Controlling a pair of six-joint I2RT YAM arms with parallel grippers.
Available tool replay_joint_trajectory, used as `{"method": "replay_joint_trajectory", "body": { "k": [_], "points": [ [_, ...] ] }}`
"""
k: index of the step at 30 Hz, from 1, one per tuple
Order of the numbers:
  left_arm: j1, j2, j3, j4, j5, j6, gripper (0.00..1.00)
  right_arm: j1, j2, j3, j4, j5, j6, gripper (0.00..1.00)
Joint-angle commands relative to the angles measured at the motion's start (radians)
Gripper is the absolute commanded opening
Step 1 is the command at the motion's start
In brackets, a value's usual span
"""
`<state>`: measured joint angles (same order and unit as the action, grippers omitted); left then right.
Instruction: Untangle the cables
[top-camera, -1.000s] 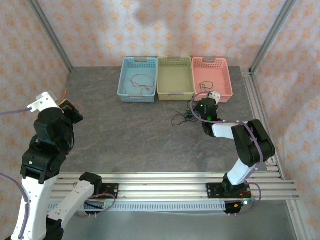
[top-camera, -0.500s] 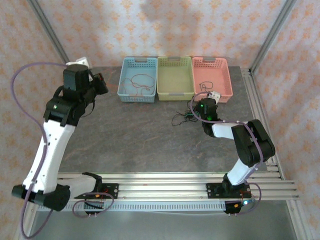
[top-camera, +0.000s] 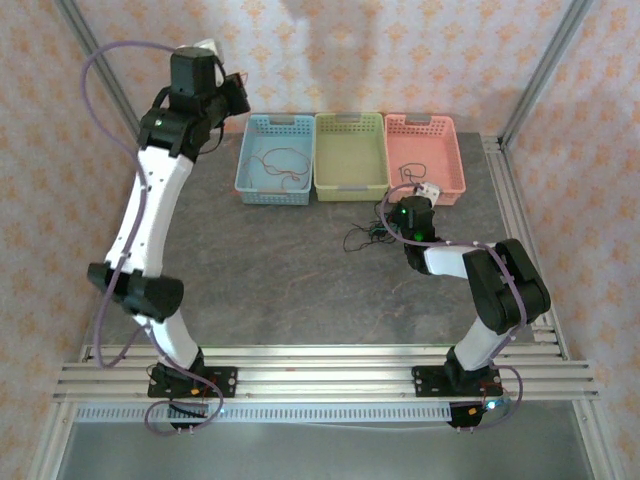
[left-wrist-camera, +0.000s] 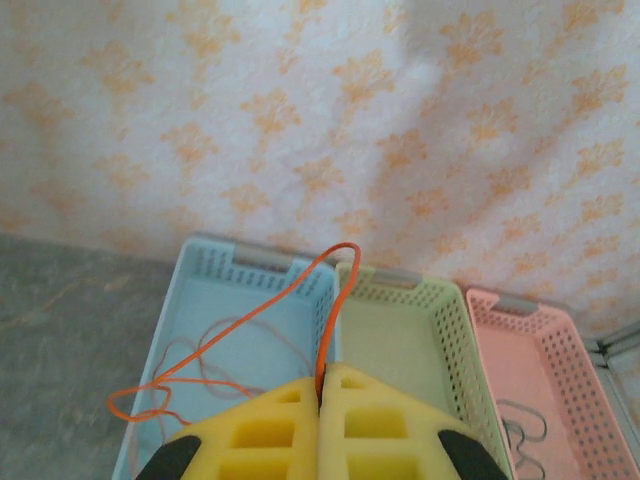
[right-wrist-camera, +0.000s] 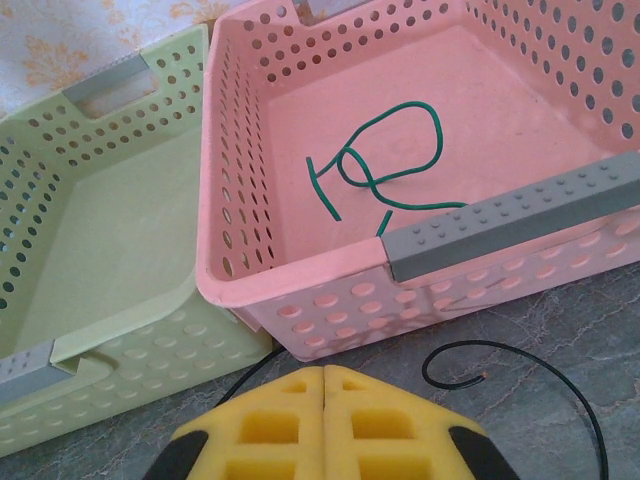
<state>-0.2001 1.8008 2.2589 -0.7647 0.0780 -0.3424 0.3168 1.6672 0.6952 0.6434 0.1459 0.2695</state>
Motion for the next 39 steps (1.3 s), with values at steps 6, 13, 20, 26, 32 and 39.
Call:
{"method": "replay_joint_trajectory", "body": {
  "k": [6, 13, 20, 26, 32, 39],
  "points": [
    [0.016, 0.234, 0.342, -0.083, 0.049, 0.066, 0.0, -0.005, 0.014, 0.018, 0.005, -0.024, -0.01, 0.0],
    [0.03, 0.331, 0.345, -0.037, 0.058, 0.055, 0.0, -0.004, 0.019, 0.02, 0.002, -0.041, -0.01, 0.0],
    [0.031, 0.41, 0.138, 0.022, 0.126, 0.03, 0.0, -0.004, 0.018, 0.021, 0.009, -0.056, -0.01, 0.0],
    [-0.004, 0.483, 0.118, -0.057, 0.174, 0.111, 0.43, -0.005, 0.023, 0.024, 0.01, -0.086, -0.009, 0.0],
    [-0.016, 0.218, -0.19, 0.062, 0.117, 0.081, 0.77, -0.003, 0.028, 0.021, 0.05, -0.141, -0.014, 0.0],
    [-0.066, -0.137, -0.65, 0.245, 0.227, 0.036, 0.76, 0.009, 0.039, 0.021, 0.1, -0.236, -0.031, 0.0]
  ]
}}
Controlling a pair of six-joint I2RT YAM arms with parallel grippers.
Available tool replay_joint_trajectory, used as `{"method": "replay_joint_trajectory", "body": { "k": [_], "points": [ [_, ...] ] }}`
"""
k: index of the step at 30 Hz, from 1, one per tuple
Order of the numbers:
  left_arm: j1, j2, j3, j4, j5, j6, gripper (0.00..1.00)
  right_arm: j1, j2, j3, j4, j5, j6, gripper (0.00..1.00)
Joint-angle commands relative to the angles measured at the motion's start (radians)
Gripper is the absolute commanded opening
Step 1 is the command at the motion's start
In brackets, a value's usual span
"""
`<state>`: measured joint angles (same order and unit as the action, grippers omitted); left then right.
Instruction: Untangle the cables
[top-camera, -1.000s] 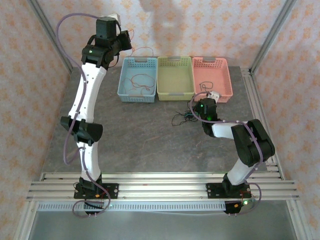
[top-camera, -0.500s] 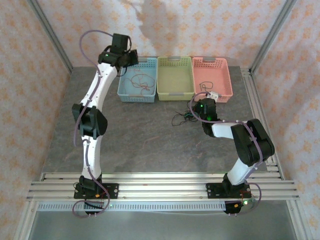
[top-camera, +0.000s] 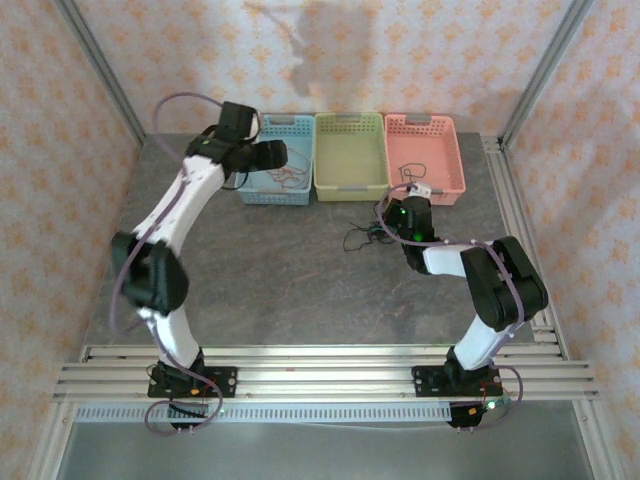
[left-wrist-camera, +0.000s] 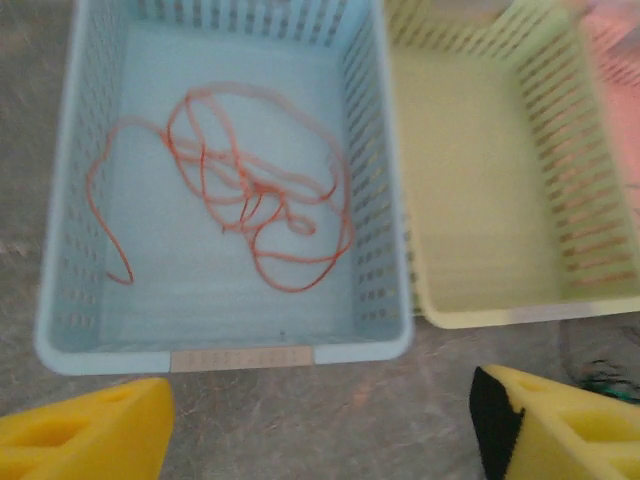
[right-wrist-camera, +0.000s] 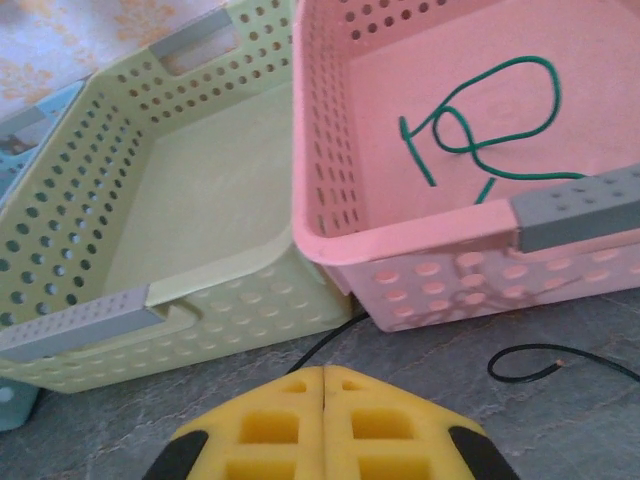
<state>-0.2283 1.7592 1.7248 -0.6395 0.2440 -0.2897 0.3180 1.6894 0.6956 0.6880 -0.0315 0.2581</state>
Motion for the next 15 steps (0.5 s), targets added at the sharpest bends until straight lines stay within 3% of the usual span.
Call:
{"method": "replay_joint_trajectory", "body": {
  "k": [1, 6, 10, 15],
  "points": [
    [-0.063, -0.119, -0.182, 0.143, 0.094, -0.012, 0.74, 0.011, 0.018, 0.021, 0.061, -0.072, -0.025, 0.0],
    [-0.221, -0.028, -0.254, 0.15, 0.156, -0.003, 0.69, 0.021, 0.023, 0.022, 0.098, -0.153, -0.034, 0.0],
    [-0.326, 0.12, -0.195, 0.129, 0.166, -0.014, 0.65, 0.026, 0.018, 0.022, 0.099, -0.159, -0.042, 0.0],
    [-0.421, 0.299, -0.041, 0.022, 0.171, 0.072, 0.66, 0.027, 0.015, 0.032, 0.059, -0.115, -0.049, 0.0]
  ]
}}
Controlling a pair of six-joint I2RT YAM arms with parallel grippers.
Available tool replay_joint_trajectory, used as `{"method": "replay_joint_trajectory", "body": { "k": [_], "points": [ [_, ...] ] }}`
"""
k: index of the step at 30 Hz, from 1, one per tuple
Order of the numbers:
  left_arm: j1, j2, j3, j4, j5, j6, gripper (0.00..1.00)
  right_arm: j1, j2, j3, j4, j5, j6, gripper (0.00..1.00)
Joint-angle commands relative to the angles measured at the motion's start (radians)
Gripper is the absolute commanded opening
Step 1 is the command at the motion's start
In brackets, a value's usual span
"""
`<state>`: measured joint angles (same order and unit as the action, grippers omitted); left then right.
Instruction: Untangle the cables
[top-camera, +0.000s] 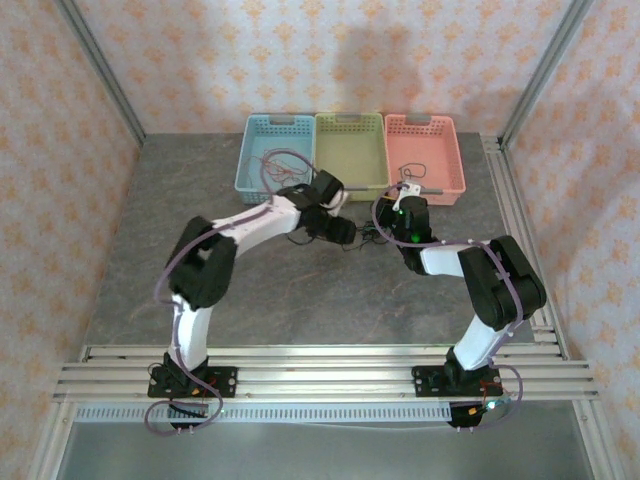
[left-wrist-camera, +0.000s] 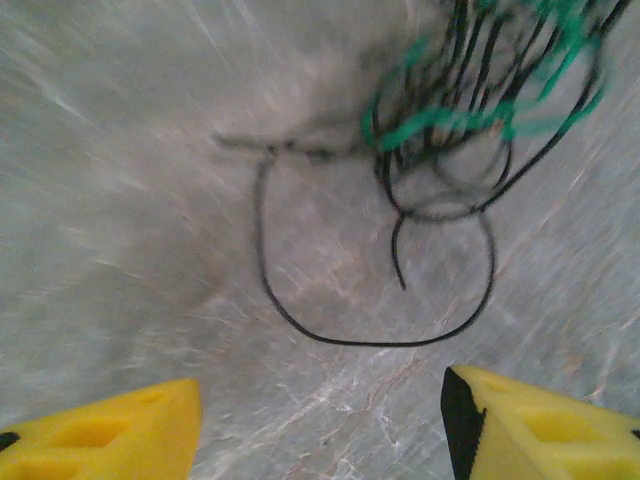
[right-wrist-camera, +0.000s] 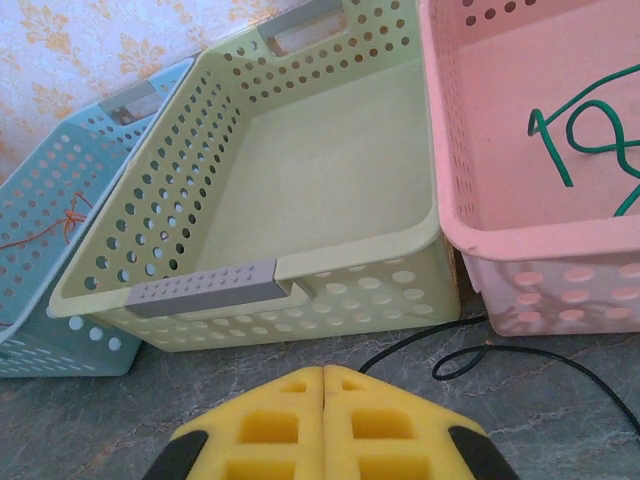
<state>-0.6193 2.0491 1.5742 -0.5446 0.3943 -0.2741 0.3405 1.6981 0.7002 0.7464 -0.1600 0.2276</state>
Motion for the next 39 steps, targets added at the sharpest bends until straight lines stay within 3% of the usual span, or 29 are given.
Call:
{"method": "replay_joint_trajectory", "body": {
  "k": [1, 10, 20, 25, 30, 34, 36, 39],
  "points": [
    [-0.04, 0.039, 0.145, -0.104, 0.007, 0.072, 0.66, 0.004, 0.007, 0.027, 0.002, 0.014, -0.019, 0.0],
    [-0.057, 0.121, 0.222, -0.137, 0.023, 0.138, 0.65, 0.004, 0.008, 0.032, 0.007, 0.012, -0.012, 0.0],
    [-0.077, 0.264, 0.415, -0.254, -0.03, 0.188, 0.56, 0.004, 0.009, 0.036, 0.01, 0.009, -0.01, 0.0],
    [-0.077, 0.299, 0.455, -0.248, -0.024, 0.183, 0.29, 0.005, 0.008, 0.034, 0.005, 0.018, -0.011, 0.0],
    [-0.076, 0.322, 0.452, -0.235, -0.012, 0.182, 0.27, 0.004, 0.018, 0.044, 0.007, 0.023, -0.013, 0.0],
    [-0.076, 0.319, 0.436, -0.227, -0.005, 0.188, 0.17, 0.004, 0.014, 0.036, 0.001, 0.028, -0.014, 0.0],
    [-0.075, 0.306, 0.415, -0.213, -0.011, 0.189, 0.18, 0.005, 0.009, 0.029, 0.005, 0.042, -0.017, 0.0],
    [-0.074, 0.296, 0.397, -0.203, -0.03, 0.193, 0.41, 0.003, 0.013, 0.029, 0.007, 0.045, -0.017, 0.0]
  ]
}}
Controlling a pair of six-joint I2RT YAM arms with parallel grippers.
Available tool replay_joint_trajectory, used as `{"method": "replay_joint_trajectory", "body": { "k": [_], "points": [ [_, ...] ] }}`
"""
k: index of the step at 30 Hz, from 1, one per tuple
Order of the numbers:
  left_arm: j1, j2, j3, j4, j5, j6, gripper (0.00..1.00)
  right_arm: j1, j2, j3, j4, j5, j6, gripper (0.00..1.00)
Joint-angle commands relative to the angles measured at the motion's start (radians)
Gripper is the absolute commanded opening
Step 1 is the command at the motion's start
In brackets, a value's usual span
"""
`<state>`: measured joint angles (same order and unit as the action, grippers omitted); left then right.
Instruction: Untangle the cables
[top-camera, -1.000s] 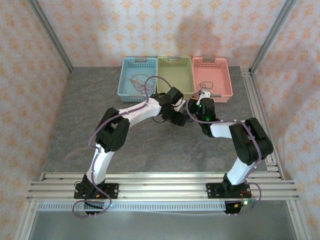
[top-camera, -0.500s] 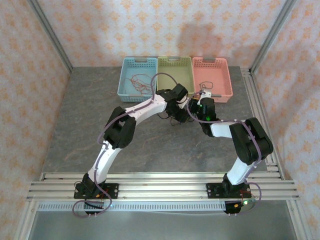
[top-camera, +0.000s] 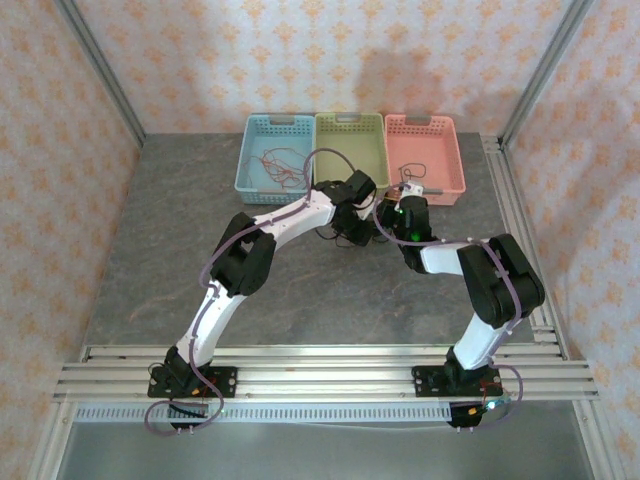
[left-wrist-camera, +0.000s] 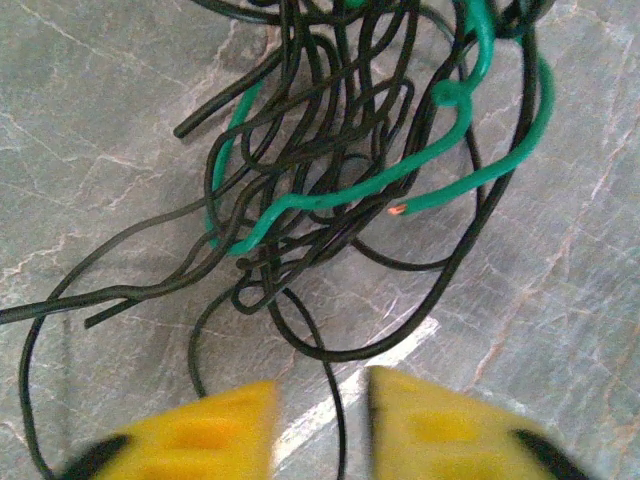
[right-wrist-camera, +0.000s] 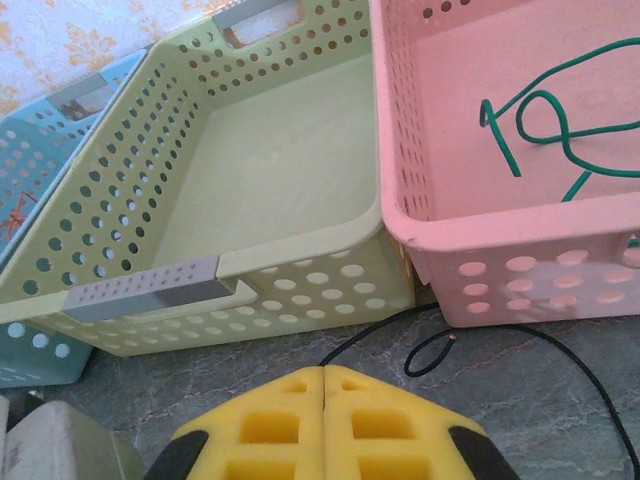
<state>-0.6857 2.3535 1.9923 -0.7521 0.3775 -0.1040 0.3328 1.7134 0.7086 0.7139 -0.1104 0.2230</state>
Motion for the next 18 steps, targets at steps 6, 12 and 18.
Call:
{"method": "replay_joint_trajectory", "body": {
  "k": [6, 12, 18],
  "points": [
    [-0.007, -0.036, -0.05, 0.018, -0.038, 0.027, 0.44, 0.012, 0.001, 0.027, 0.036, -0.004, -0.009, 0.0],
    [-0.014, -0.078, -0.096, 0.06, -0.074, 0.028, 0.07, 0.011, -0.008, 0.017, 0.046, 0.013, -0.016, 0.0],
    [-0.005, -0.255, -0.317, 0.267, -0.208, -0.017, 0.0, 0.005, -0.026, 0.008, 0.032, 0.083, -0.03, 0.0]
  ]
}}
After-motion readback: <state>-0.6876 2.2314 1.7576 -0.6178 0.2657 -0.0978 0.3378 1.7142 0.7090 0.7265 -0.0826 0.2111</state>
